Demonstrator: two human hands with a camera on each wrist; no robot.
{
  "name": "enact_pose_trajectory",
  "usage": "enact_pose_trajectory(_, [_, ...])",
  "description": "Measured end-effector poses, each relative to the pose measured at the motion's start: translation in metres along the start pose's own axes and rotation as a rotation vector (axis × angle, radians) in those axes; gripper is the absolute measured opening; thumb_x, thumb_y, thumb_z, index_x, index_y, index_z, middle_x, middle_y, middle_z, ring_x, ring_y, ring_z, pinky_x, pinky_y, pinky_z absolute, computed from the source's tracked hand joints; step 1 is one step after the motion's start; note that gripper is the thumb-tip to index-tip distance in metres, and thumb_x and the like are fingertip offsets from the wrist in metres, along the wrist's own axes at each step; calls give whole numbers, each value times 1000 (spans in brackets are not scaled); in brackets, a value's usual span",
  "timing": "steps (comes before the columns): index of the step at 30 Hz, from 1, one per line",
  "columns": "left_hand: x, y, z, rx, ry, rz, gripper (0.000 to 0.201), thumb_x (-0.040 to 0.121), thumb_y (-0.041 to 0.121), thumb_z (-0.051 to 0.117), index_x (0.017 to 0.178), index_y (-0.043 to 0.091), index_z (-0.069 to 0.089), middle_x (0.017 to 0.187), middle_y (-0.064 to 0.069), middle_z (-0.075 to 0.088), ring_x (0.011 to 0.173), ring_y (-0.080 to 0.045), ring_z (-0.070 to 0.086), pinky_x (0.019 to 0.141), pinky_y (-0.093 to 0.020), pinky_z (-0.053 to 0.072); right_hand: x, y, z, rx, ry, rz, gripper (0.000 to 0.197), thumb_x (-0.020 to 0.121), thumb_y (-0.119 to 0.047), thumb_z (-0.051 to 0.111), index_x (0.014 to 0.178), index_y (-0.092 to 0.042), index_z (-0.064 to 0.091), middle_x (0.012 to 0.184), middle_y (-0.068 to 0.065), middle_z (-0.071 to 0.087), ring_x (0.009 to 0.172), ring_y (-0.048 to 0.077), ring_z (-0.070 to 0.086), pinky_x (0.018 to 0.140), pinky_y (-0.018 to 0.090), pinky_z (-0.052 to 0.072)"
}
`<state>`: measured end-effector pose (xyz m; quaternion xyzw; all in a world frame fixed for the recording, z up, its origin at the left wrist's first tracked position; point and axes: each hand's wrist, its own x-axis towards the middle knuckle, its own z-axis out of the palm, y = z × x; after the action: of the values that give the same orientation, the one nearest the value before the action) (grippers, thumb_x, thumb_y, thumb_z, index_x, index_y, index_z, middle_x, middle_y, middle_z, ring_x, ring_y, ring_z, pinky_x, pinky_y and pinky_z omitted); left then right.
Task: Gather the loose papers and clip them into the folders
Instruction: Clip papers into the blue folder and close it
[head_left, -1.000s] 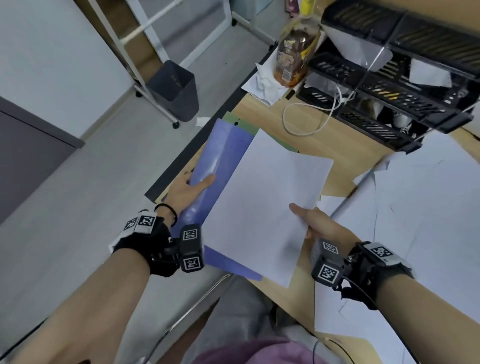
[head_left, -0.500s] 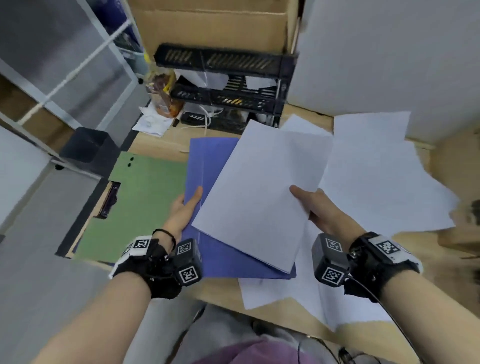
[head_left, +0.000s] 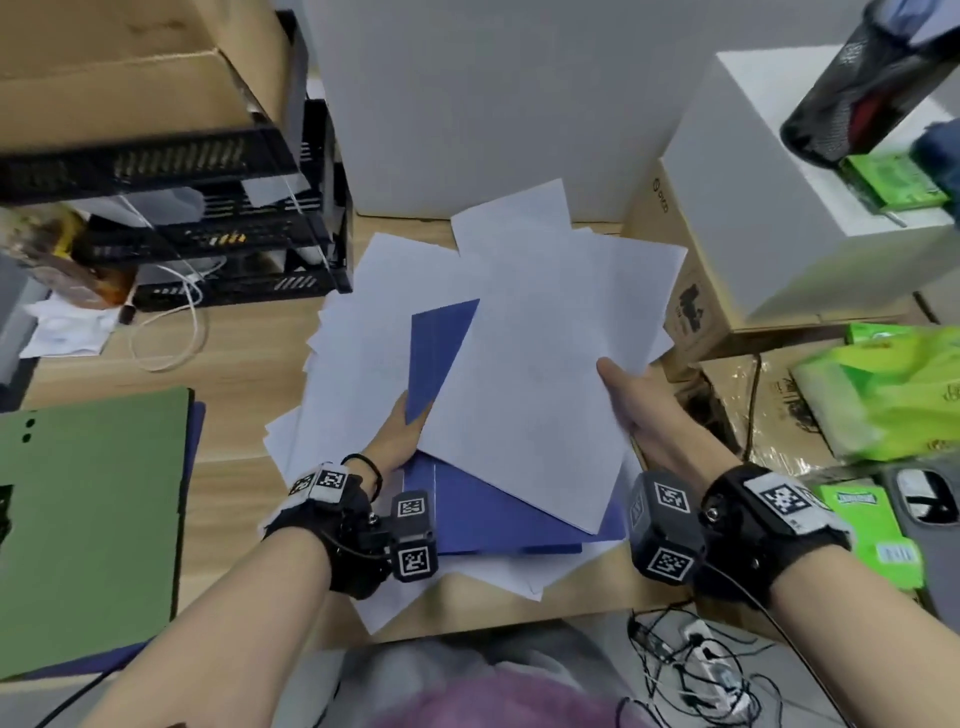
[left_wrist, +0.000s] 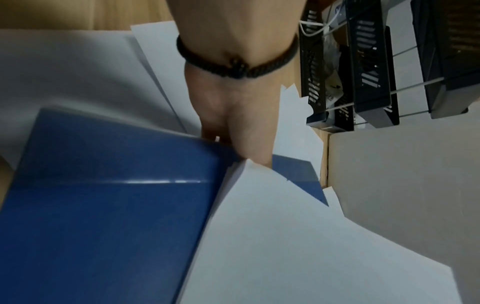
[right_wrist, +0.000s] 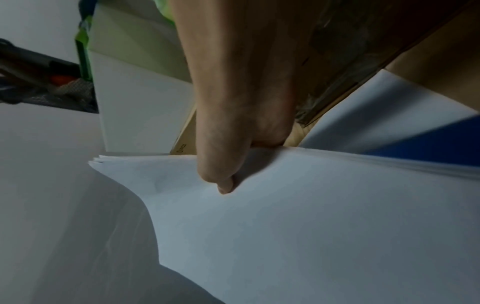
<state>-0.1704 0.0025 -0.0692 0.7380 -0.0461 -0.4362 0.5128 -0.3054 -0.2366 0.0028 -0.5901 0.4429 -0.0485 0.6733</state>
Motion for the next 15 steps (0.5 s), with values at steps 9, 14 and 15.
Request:
enact_pose_trajectory(9, [-31, -5, -46, 122, -122, -43, 29, 93, 13, 57, 119, 24, 59, 103, 2, 69, 87, -12, 65, 58, -13, 49, -32, -59, 49, -183, -311, -76, 26, 98, -20, 54, 123, -15, 58, 114, 1, 71, 103, 18, 68, 92, 33, 53])
enact_pose_trajectory(14, [-66, -14, -98, 69, -77, -23, 24, 95, 12, 51, 115, 20, 63, 99, 7, 69, 78, 1, 67, 60, -11, 49, -43, -79, 105, -259, -405, -113, 22, 96, -18, 56, 118, -17, 59, 107, -1, 72, 97, 17, 69, 83, 29, 55])
enact_pose_trajectory(15, [-73, -19, -110, 35, -57, -26, 22, 97, 14, 49, 111, 21, 64, 99, 7, 70, 78, 1, 67, 63, -14, 50, -45, -79, 118, -264, -422, -117, 23, 95, -18, 57, 118, -16, 59, 107, 0, 72, 96, 18, 70, 82, 30, 55])
